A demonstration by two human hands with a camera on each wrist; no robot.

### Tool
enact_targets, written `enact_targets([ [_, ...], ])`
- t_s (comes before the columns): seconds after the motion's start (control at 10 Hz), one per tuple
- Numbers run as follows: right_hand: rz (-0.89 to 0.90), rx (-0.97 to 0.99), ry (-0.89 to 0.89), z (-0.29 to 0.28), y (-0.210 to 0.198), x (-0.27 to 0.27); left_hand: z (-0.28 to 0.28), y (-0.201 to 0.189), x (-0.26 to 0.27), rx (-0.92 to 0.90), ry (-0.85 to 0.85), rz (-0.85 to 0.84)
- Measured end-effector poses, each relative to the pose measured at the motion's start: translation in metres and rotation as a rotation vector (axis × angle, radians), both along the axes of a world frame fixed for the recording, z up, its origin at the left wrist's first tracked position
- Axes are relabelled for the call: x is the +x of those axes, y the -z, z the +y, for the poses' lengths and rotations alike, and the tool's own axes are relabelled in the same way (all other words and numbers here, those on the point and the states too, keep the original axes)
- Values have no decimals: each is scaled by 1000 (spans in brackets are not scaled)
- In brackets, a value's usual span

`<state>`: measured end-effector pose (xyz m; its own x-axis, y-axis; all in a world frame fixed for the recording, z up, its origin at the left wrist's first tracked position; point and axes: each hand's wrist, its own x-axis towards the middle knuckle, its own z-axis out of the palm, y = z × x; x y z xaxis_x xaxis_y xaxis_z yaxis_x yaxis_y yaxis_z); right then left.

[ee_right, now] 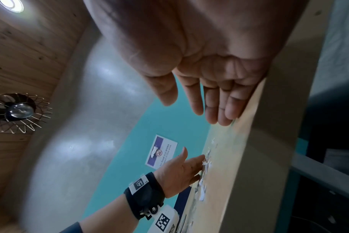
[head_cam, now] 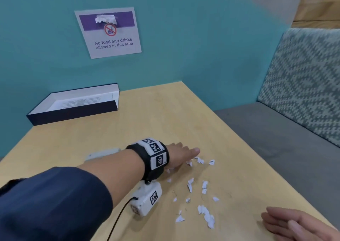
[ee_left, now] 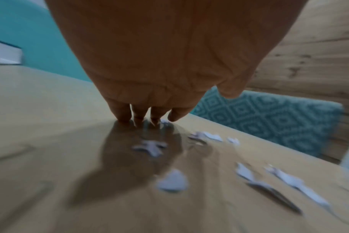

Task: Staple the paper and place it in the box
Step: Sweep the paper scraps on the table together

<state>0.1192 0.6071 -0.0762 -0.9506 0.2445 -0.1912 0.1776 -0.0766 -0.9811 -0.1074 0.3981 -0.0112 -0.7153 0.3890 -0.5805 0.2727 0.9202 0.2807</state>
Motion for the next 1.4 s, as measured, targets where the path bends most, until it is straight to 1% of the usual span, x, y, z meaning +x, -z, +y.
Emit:
enact_targets([
  [0.1,31,-83,62,4,3,5,15,9,10,-119,187,2],
  [0.2,18,-131,55,9,6,8,16,-8,18,-192,198,-31],
  [0.3,31,-195,44,4,10,-2,28,-13,11,-141,239,168],
  [0.4,31,-242,65,4,11,-4,49,-4,25,-151,366,192],
  [0.5,56,-233,98,3,11,-3,52,14,49,-226,467,222],
  [0.6,87,-211,123,2,10,0,29,14,62,-216,355,247],
  [0.7,89,-195,127,5,11,5,-4,3,54,-126,177,212],
  [0.8,107,-192,127,5,12,4,-39,-4,44,109,-97,197],
  [0.9,122,-204,120,10,15,5,-70,-6,55,177,-234,73],
  [1.0,125,-180,104,8,11,5,-64,-2,70,260,-279,44],
  [1.1,120,-192,139,1,7,2,-43,6,71,338,-409,-29],
  [1.2,97,-201,134,7,10,3,-29,12,70,394,-277,-118],
  [1.3,89,-207,120,9,12,4,-38,7,68,449,-294,-197],
  [1.4,113,-191,136,12,14,7,-74,7,67,583,-468,-112],
])
